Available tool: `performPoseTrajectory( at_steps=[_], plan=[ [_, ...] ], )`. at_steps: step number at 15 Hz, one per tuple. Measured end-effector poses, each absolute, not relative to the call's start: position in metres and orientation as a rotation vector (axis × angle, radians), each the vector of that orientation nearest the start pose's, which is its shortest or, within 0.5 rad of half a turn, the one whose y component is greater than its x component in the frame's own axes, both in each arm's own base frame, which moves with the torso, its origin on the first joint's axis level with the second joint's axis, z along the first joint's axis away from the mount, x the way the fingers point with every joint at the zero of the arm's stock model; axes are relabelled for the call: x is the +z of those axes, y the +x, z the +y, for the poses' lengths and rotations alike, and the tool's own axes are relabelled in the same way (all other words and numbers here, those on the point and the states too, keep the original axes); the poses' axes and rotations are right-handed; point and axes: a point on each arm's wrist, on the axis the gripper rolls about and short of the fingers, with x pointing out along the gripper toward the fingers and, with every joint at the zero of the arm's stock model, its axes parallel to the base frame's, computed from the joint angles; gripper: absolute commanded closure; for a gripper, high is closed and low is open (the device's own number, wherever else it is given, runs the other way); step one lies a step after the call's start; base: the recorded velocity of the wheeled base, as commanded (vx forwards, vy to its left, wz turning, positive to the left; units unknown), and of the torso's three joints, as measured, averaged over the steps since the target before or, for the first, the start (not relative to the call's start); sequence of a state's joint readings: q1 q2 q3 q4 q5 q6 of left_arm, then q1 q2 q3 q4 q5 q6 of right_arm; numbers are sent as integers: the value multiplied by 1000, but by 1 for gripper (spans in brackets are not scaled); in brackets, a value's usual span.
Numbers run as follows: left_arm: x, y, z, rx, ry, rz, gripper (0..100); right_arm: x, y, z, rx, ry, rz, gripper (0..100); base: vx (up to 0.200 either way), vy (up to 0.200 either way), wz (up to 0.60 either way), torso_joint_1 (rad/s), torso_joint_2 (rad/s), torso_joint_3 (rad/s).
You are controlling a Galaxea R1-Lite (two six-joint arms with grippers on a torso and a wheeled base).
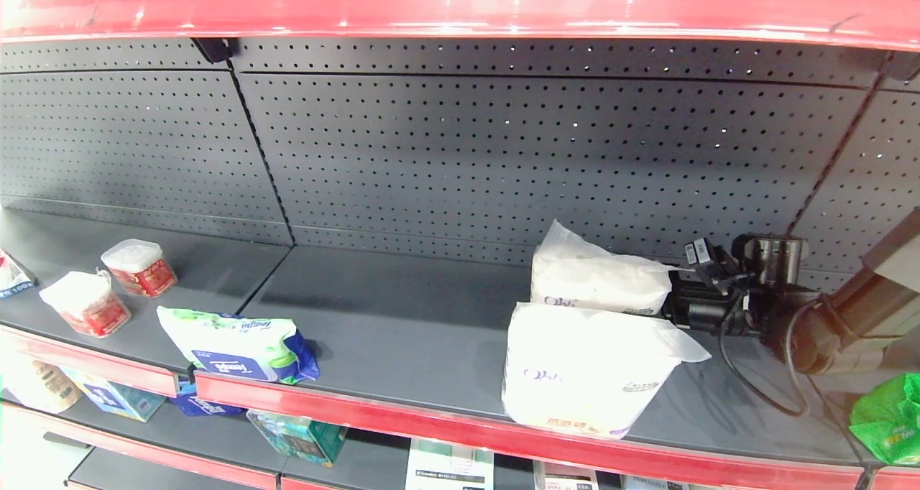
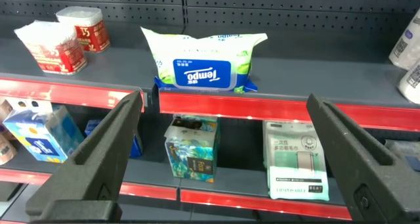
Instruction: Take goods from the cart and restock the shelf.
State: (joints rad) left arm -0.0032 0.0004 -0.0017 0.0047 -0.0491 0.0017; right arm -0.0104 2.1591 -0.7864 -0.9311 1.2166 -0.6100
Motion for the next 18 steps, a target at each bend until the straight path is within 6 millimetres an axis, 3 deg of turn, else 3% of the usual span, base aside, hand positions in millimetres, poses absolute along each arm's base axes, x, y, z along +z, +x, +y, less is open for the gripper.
performPoseTrajectory(
  at_steps=[11,12,18],
  plan=[
    [75,-23,-1,-52,2,3,0,58,353,15,1229,-238,30,100,0,0,0,0,0,0],
    [76,-23,-1,-52,2,3,0,58,353,15,1229,-237,31,0,0,0,0,0,0,0],
    [75,-23,-1,-52,2,3,0,63,347,11,1211,-216,50,0,0,0,0,0,0,0]
  ],
)
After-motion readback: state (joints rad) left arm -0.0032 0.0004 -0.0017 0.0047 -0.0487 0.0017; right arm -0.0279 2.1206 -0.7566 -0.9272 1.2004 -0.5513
